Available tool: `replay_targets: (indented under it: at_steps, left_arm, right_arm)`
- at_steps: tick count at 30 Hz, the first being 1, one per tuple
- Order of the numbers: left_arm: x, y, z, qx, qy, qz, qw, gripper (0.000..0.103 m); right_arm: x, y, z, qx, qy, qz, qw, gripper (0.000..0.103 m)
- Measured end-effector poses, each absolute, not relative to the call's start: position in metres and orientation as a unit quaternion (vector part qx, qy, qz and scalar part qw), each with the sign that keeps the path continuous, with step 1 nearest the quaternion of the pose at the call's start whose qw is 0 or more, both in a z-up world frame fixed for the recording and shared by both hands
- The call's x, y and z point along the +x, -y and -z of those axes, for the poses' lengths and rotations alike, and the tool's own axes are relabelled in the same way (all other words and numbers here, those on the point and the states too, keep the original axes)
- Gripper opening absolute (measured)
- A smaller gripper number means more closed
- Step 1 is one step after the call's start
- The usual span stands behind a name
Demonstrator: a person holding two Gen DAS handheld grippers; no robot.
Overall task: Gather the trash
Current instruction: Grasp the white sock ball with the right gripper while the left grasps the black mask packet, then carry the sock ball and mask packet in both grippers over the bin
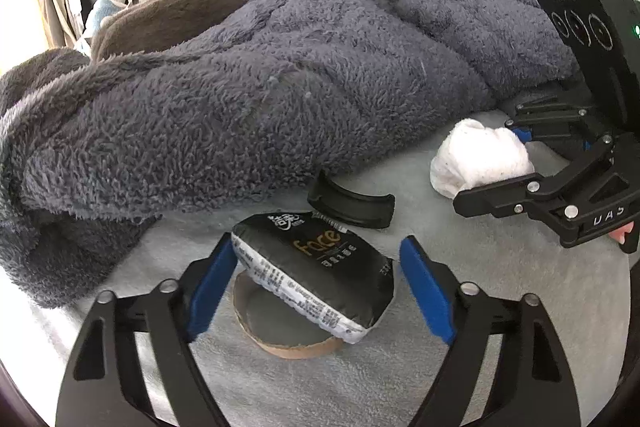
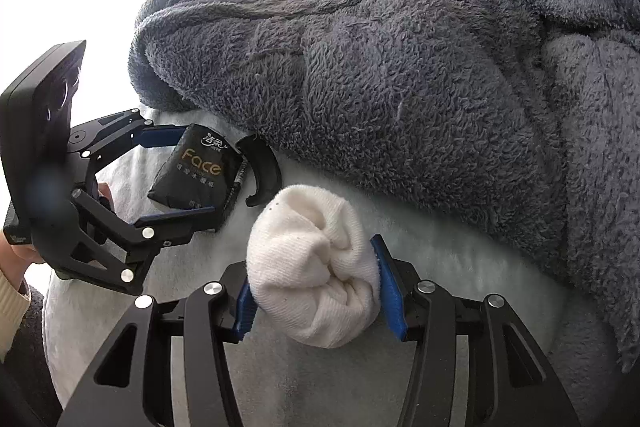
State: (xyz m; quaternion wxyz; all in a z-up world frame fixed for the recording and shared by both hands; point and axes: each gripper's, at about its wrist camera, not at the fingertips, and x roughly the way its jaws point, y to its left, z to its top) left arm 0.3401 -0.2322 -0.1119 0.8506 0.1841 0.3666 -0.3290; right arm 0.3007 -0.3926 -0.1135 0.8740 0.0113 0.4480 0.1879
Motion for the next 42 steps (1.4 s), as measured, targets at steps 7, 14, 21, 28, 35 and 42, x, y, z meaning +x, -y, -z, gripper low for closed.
replay_targets:
  at_steps: [7, 14, 21, 28, 35, 42]
  left_arm:
    - [0.337, 0.224, 0.105, 0.174, -0.354, 0.310, 0.865, 0.051]
    - [0.319, 0.210, 0.090, 0.146, -0.343, 0.306, 0.876, 0.031]
    - [0.294, 0.196, 0.079, 0.124, -0.343, 0.314, 0.877, 0.020]
    - [0.265, 0.184, 0.076, 0.112, -0.344, 0.301, 0.882, 0.015]
    - [0.240, 0.154, 0.067, 0.076, -0.341, 0.275, 0.896, 0.015]
    - [0.209, 0.121, 0.056, 0.042, -0.336, 0.239, 0.910, 0.015]
  right_arm:
    - [0.303, 0.381, 0.106, 0.011, -0.446, -0.179, 0.877, 0.052]
    - [0.296, 0.366, 0.098, 0.001, -0.440, -0.173, 0.881, 0.052]
    - [0.285, 0.354, 0.093, 0.006, -0.434, -0.167, 0.885, 0.052]
    - [0.266, 0.336, 0.083, 0.004, -0.422, -0.172, 0.890, 0.052]
    - [0.241, 0.320, 0.076, 0.009, -0.412, -0.180, 0.893, 0.052]
    - [0.213, 0.295, 0.071, 0.007, -0.405, -0.195, 0.893, 0.052]
